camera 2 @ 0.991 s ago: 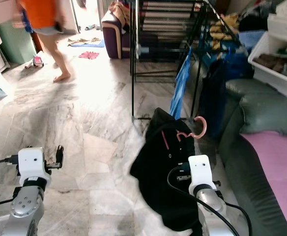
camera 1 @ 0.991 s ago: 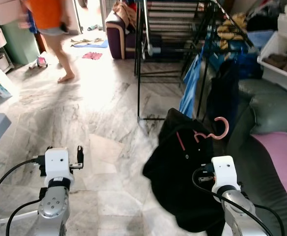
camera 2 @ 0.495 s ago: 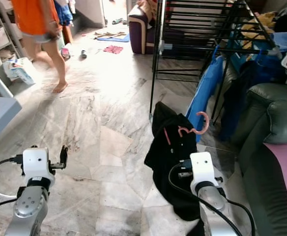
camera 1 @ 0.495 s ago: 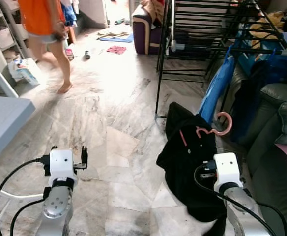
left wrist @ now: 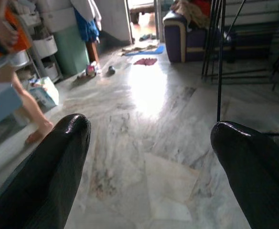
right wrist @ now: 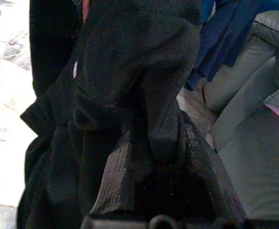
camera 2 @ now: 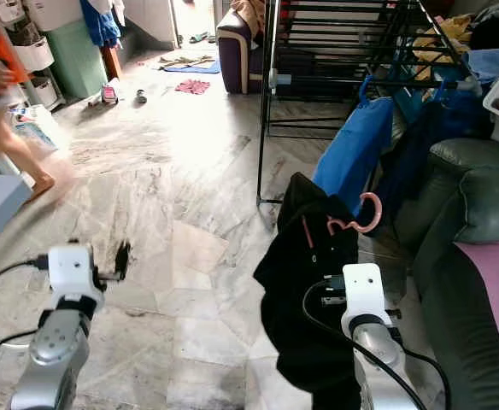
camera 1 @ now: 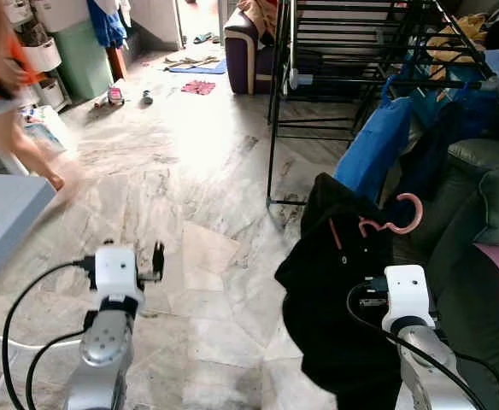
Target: Hang hanger
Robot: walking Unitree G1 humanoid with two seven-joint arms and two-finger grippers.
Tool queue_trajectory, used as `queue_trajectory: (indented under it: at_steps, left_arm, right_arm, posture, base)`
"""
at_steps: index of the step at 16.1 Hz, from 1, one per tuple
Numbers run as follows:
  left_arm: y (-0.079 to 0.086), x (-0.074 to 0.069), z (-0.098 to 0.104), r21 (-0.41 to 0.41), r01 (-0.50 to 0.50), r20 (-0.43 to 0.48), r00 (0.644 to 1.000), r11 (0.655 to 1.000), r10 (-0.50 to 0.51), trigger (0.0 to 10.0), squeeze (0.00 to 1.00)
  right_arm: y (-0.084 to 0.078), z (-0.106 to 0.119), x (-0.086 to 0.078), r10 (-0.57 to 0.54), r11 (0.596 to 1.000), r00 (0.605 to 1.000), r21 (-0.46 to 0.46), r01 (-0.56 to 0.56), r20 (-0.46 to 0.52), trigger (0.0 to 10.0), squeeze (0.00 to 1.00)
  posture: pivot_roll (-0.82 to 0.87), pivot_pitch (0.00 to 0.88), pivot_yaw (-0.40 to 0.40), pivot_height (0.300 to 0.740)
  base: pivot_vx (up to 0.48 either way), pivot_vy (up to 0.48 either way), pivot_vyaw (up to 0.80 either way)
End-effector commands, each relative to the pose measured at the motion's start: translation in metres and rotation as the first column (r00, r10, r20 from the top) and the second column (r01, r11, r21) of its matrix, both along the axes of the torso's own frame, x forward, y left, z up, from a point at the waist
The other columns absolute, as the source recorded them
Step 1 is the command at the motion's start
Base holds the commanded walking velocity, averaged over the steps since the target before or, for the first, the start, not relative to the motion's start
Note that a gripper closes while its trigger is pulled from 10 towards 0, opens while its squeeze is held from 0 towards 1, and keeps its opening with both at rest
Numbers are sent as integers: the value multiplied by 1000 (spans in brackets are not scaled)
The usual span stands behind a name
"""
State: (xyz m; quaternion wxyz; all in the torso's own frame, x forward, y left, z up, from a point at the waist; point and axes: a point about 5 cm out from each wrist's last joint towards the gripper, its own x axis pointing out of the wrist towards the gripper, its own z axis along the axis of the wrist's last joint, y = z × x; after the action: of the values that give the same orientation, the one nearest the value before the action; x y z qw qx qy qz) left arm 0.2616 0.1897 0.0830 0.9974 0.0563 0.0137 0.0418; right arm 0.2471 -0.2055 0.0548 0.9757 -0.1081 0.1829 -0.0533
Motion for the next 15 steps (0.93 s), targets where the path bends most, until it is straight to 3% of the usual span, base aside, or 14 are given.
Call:
queue_trajectory:
  at_steps: [1,3,6,9,12,15]
  left_arm:
    - [3,2,5,-3,2,6,1000,1000,-2,10000,0]
    - [0,1,5,-8,16,5,1000,1000,-16,10000,0]
    - [-6,0,3,-22,40,-7,999,999,-40,10000,0]
    - [-10,1,4,-32,57,-10,998,998,-57,10000,0]
    - [-15,2,4,-38,84,-15,996,996,-85,10000,0]
    - [-19,1,4,-44,103,-17,994,994,-103,10000,0]
  right_arm:
    - [0,12,2,0,1000,999,-22,1,45,10000,0]
    - [2,10,0,19,999,999,-44,-18,30,10000,0]
    - [1,12,-2,-4,999,999,-50,6,39,10000,0]
    - [0,11,-1,-20,997,999,-72,22,30,10000,0]
    - [-7,8,-1,-104,992,995,-74,105,7,10000,0]
    - [-8,7,-2,-124,989,992,-77,123,-2,10000,0]
  posture:
    - [-35,0,-9,740]
    - [-40,0,-8,740]
    - [-48,0,-2,740]
    - [-47,0,0,740]
    - [-45,0,3,740]
    - [-47,0,6,740]
  base:
    - [300,277,0]
    - [328,298,0]
    - [389,281,646]
    - [389,280,0]
    - [395,273,0]
    - [427,0,0]
